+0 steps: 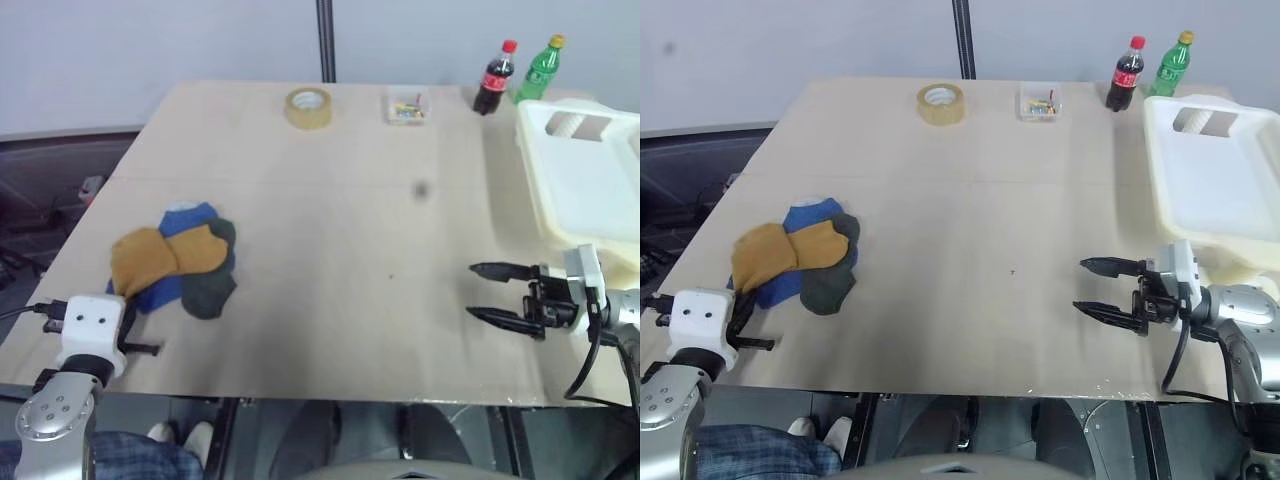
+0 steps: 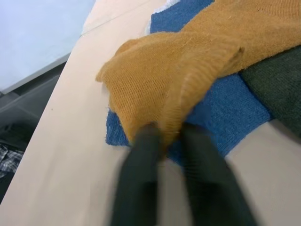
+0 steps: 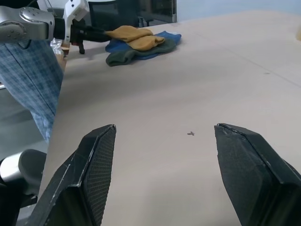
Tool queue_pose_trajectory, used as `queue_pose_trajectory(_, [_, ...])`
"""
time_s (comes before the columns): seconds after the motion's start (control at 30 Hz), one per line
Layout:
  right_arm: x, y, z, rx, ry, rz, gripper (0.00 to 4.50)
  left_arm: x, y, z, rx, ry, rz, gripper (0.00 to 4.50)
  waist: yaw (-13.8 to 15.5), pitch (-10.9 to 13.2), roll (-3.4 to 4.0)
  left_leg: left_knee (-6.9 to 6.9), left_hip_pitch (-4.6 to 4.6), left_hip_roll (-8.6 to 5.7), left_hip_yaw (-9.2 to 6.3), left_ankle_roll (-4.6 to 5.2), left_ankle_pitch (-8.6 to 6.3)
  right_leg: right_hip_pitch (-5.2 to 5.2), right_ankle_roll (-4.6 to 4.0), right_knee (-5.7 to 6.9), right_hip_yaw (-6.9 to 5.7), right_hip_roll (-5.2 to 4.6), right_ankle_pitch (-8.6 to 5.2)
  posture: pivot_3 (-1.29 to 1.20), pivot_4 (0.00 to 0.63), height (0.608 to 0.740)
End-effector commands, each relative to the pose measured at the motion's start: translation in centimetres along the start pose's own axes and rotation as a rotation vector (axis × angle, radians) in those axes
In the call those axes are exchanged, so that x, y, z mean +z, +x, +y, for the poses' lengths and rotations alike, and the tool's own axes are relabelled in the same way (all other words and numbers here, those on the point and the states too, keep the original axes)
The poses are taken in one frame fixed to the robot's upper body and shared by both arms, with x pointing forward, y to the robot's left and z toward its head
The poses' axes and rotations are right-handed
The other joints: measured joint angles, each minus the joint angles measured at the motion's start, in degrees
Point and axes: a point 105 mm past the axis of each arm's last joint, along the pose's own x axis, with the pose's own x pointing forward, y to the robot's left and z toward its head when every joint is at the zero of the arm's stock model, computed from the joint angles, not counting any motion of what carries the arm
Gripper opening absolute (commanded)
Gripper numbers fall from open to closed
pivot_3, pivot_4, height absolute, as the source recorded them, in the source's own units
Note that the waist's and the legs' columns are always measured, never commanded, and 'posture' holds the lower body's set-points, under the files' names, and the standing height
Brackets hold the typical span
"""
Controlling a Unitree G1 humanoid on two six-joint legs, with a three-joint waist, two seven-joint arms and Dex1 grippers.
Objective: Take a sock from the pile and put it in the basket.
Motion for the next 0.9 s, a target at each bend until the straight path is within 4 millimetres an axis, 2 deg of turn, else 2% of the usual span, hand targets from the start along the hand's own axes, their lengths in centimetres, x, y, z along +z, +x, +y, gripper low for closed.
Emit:
queue_pose_trajectory(0.03, [0.9, -0.3, 0.0, -0.013, -0.047, -0.018, 3.47, 1.5, 0.0, -0.4, -0.025, 0.011, -0.055, 0.13, 0.0, 0.0, 0.0, 0.0, 0.0, 0.0, 0.0, 0.0, 0.0, 0.0, 0.0, 0.0, 0.0, 0.0, 0.0, 0.0, 0.15, 0.738])
queue_pose_trajectory(0.23, [0.9, -0.1, 0.0, -0.012, -0.048, -0.019, 3.47, 5.1, 0.4, -3.3, -0.159, -0.163, -0.153, 0.13, 0.12, 0.0, -0.01, 0.01, -0.02, -0.01, -0.01, 0.0, 0.0, 0.01, 0.0, 0.0, -0.03, -0.02, 0.0, 0.0, 0.15, 0.738])
queue_pose_trajectory(0.33, [0.9, 0.0, 0.0, -0.013, -0.048, -0.02, 3.47, 8.2, 1.0, -5.0, -0.223, -0.269, -0.216, 0.13, 0.06, 0.0, -0.01, 0.02, -0.01, -0.01, -0.02, 0.0, 0.0, 0.01, 0.01, 0.01, -0.04, 0.0, 0.01, 0.0, 0.15, 0.738])
queue_pose_trajectory(0.43, [0.8, 0.0, -0.1, -0.015, -0.053, -0.018, 3.47, 10.8, 1.1, -8.1, -0.353, -0.359, -0.236, 0.13, 0.03, -0.01, -0.02, 0.1, -0.01, -0.02, -0.06, 0.0, 0.01, 0.01, 0.01, 0.12, -0.14, 0.04, 0.01, 0.0, 0.15, 0.738])
queue_pose_trajectory(0.53, [1.0, 0.2, -0.2, -0.019, -0.056, -0.026, 3.47, 11.9, 0.9, -10.7, -0.459, -0.372, -0.22, 0.13, -0.3, -0.01, -0.01, 0.11, 0.04, -0.07, 0.1, 0.0, 0.01, -0.02, 0.03, 0.28, -0.15, 0.07, 0.01, 0.0, 0.15, 0.738])
queue_pose_trajectory(0.67, [1.0, 0.3, -0.3, -0.033, -0.065, -0.032, 3.47, 13.4, 0.6, -16.5, -0.671, -0.416, -0.19, 0.13, 0.07, 0.0, -0.02, 0.15, 0.12, -0.08, 0.06, -0.01, 0.02, -0.03, 0.02, 0.53, -0.21, 0.25, 0.0, 0.0, 0.15, 0.738])
queue_pose_trajectory(0.9, [1.3, 0.0, -0.3, -0.071, -0.087, -0.034, 3.47, 14.7, 0.1, -22.6, -0.868, -0.474, -0.132, 0.13, -0.3, 0.01, -0.03, 0.28, 0.13, -0.14, 0.02, -0.01, 0.03, 0.0, 0.03, 0.65, -0.24, 0.3, 0.0, 0.0, 0.15, 0.738])
